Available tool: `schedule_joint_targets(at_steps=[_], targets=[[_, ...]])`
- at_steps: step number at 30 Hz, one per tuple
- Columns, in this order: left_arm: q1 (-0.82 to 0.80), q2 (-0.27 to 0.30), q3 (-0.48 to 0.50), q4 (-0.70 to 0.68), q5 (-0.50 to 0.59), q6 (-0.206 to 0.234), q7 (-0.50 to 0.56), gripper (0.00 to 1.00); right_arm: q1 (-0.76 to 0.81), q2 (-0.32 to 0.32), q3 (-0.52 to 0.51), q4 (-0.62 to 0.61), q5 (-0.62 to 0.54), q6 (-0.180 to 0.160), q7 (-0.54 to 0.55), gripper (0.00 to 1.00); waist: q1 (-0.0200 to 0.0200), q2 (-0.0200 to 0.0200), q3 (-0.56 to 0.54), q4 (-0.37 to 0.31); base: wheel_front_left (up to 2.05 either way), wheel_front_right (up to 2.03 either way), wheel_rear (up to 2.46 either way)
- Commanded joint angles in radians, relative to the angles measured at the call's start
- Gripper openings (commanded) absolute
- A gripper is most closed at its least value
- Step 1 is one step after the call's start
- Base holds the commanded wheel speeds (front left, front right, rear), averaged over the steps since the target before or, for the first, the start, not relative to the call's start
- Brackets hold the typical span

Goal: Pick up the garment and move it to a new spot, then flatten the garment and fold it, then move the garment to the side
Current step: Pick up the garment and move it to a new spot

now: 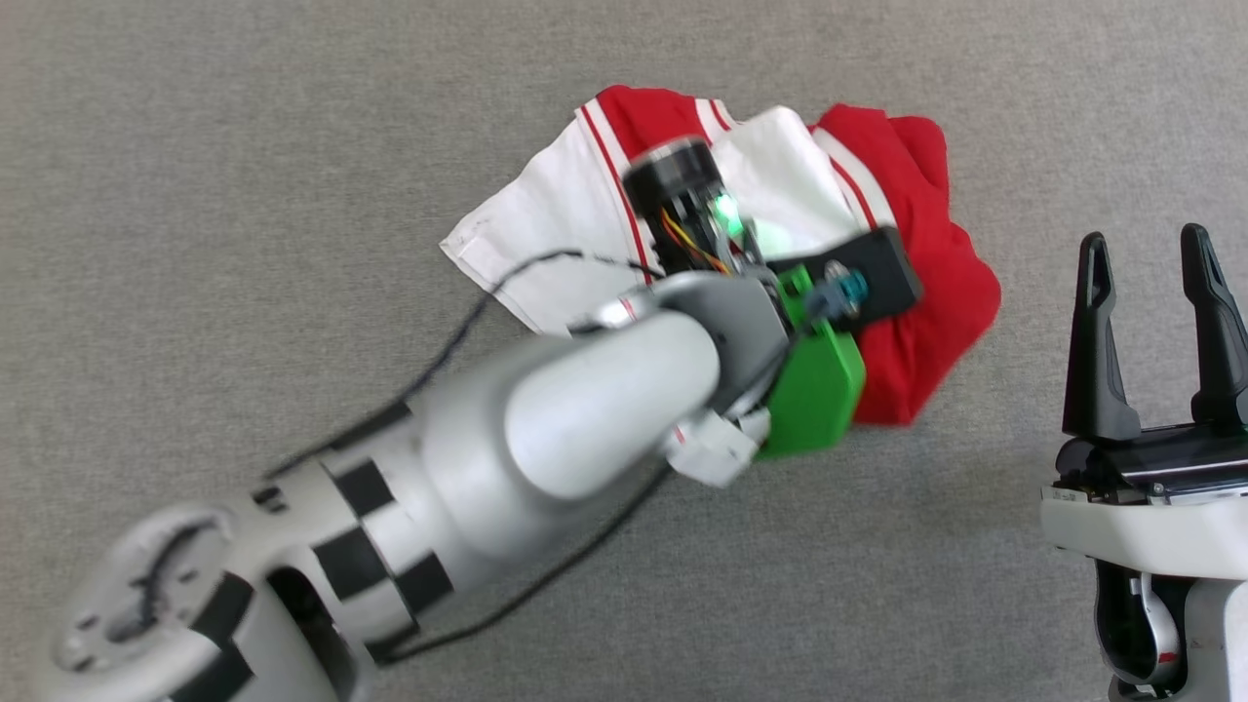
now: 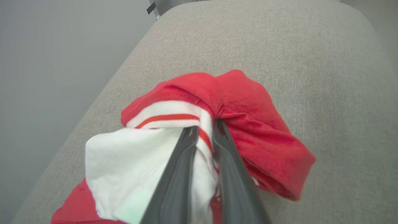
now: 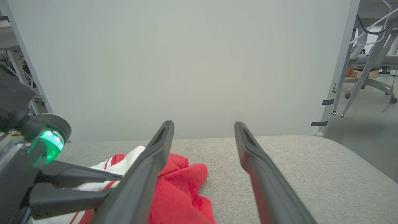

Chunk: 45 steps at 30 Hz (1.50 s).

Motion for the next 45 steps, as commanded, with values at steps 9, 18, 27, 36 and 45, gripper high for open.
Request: schedule_joint_targets(at_steps=[9, 18, 27, 36, 45], targets=[[0.252, -0.072, -0.002, 0.008, 0.143, -0.003, 0.103, 0.0, -0.032, 0.0, 0.002, -0.006, 0.014, -0.001, -0.002, 1.0, 0.0001, -0.0001, 0.062, -0.027, 0.0, 0.0, 0.0], [0.189, -0.088, 0.03, 0.116, 0.133, 0.004, -0.217, 1.0, -0.017, 0.0, -0.009, 0.008, -0.007, -0.001, -0.002, 1.0, 0.0001, -0.0001, -0.003, 0.034, 0.0, 0.0, 0.0], [0.251, -0.069, 0.188, 0.047, 0.143, 0.173, -0.339, 1.0, 0.044, 0.0, -0.019, 0.025, -0.026, -0.001, -0.002, 1.0, 0.0001, -0.0001, -0.121, 0.097, 0.0, 0.0, 0.0], [0.502, 0.094, 0.489, -0.228, 0.263, 0.379, -0.34, 1.0, 0.089, 0.0, -0.018, 0.039, -0.048, -0.001, -0.002, 1.0, 0.0001, -0.0001, -0.192, 0.142, 0.0, 0.0, 0.0], [0.814, 0.156, 0.759, -0.387, 0.337, 0.479, -0.34, 1.0, 0.132, 0.0, -0.02, 0.053, -0.073, -0.001, -0.002, 1.0, 0.0001, -0.0001, -0.256, 0.17, 0.0, 0.0, 0.0]])
